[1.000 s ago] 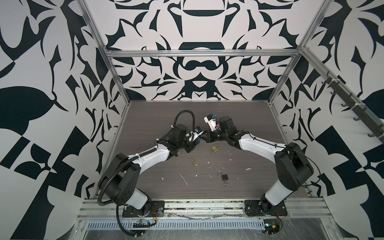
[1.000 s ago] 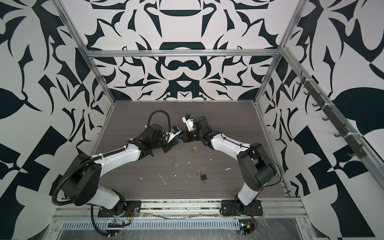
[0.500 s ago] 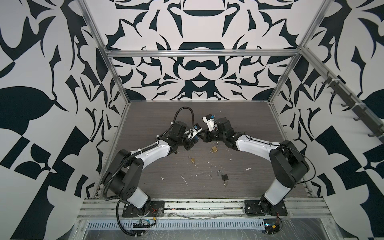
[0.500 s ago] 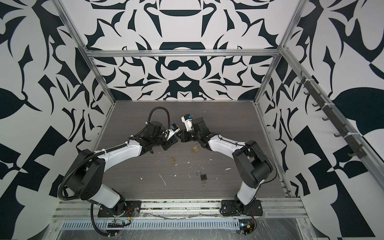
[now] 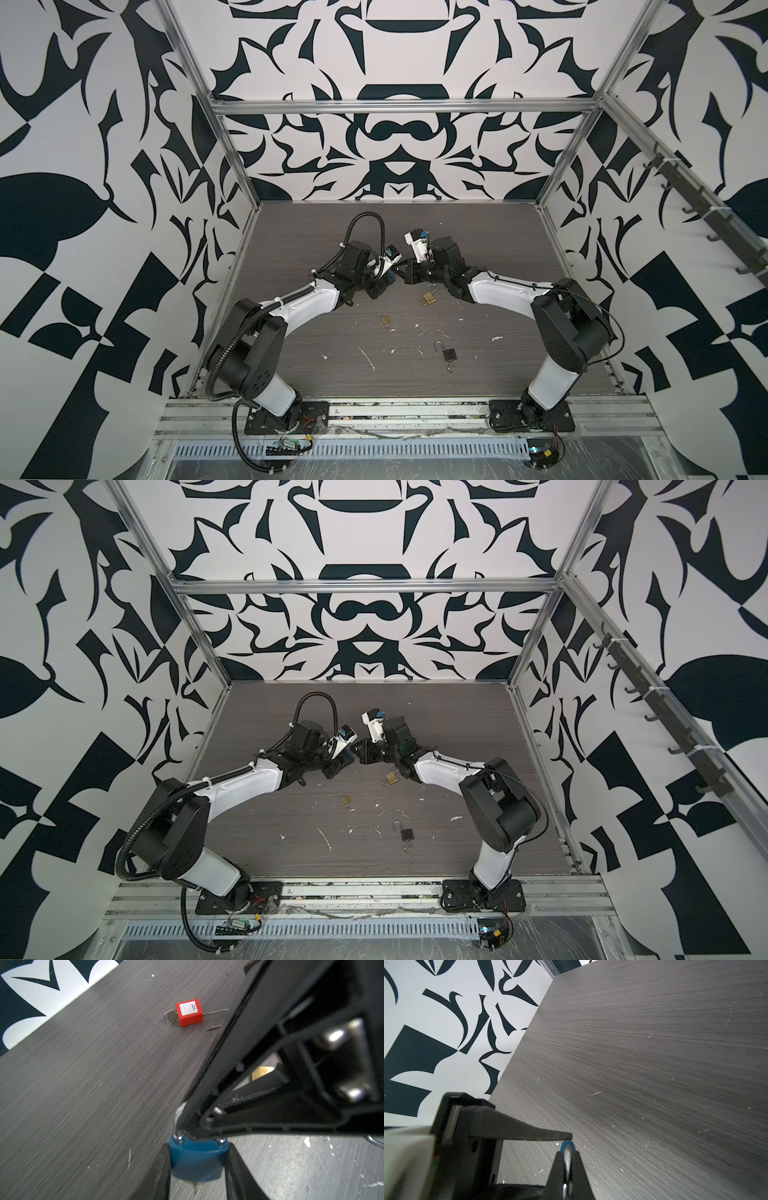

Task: Lock with the key

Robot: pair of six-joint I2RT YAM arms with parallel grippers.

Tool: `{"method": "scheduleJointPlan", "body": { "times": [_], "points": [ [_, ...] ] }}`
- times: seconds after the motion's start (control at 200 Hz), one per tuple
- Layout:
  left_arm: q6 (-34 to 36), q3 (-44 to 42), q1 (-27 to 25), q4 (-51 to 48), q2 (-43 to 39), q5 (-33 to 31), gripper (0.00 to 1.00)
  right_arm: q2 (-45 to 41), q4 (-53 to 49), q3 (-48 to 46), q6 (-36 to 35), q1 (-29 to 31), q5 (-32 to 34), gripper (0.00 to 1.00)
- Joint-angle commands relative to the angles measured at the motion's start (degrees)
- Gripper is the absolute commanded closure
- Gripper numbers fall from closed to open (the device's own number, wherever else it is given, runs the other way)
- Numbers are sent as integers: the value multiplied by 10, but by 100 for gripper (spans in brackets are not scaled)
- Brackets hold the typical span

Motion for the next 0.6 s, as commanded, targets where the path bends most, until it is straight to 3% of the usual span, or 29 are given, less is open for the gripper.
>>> {"method": "scheduleJointPlan", "body": {
  "times": [0.0,0.39,0.595],
  "points": [
    [-32,128,1,468,-59,48,100,63,-221,-65,10,77,-125,100],
    [-34,109,1,460,-60,48,100,57,-231,-57,7,79,-120,100],
    [9,26,0,381,-94,22,100,-15,-317,7,-33,39,-81,100]
  ]
}}
